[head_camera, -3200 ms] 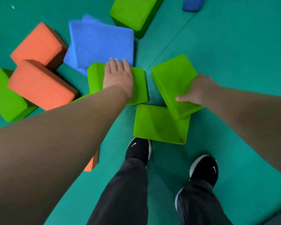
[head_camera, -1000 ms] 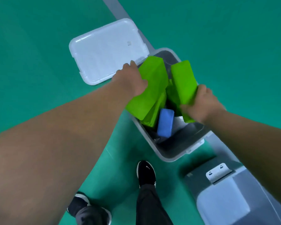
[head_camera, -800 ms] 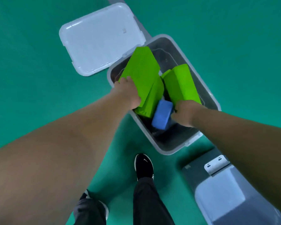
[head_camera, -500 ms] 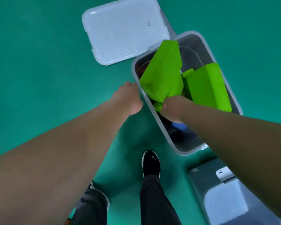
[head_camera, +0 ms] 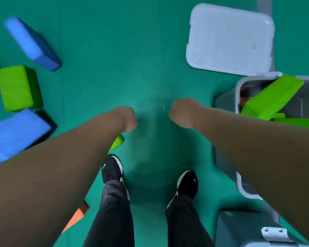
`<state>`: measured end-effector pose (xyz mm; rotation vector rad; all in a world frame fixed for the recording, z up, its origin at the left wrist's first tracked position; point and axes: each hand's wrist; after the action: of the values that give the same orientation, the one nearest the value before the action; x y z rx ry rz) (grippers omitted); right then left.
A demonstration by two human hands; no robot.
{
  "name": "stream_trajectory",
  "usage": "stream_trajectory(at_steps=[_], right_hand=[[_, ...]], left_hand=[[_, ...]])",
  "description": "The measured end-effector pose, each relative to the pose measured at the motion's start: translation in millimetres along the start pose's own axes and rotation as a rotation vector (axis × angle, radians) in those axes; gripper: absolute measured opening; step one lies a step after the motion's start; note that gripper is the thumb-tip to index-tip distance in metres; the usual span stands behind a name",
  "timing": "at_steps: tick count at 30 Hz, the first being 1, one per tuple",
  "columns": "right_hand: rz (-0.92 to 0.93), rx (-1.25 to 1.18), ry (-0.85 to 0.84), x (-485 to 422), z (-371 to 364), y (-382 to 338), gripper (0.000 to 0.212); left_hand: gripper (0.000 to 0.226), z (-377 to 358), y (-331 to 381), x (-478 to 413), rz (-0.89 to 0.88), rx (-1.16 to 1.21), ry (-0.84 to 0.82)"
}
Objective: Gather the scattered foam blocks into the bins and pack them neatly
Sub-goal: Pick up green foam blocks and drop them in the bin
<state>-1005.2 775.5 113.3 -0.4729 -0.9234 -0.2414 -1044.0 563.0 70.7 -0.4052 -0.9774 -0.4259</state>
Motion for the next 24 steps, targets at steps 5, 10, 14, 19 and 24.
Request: stream_trajectory(at_steps=[5,10,14,19,24], right_hand=[[0.091,0.094,-0.077,-34,-35,-116,0.023],[0.153,0.206,-0.138,-53,-80,-240,0.028],[0.229,0.349,-0.217,-69,-119,-319,0.032],[0.288,0.457,-0.269,-107,-183,-368,0.034],[0.31,0.575,-0.331,-149,-251,-382,0.023]], left_hand=[[0.034,-71,-104,17,0.059,0.135,-0.088],[0.036,-145,-200,36,0.128,0.261,-0.16],[0.037,-198,-260,52,0.233,0.339,-0.206],[0.041,-266,-293,52,0.315,0.469,-0.23],[0.037,-332,-293,26,0.387,0.624,-0.265]])
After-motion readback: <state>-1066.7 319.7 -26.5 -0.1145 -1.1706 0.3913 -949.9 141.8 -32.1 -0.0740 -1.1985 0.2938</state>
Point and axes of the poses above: each hand's wrist, its own x-axis away from the middle knuckle, its own z-axis out of the back of the hand, y = z × x, and after that the axes turned 15 degrees about -x, right-handed
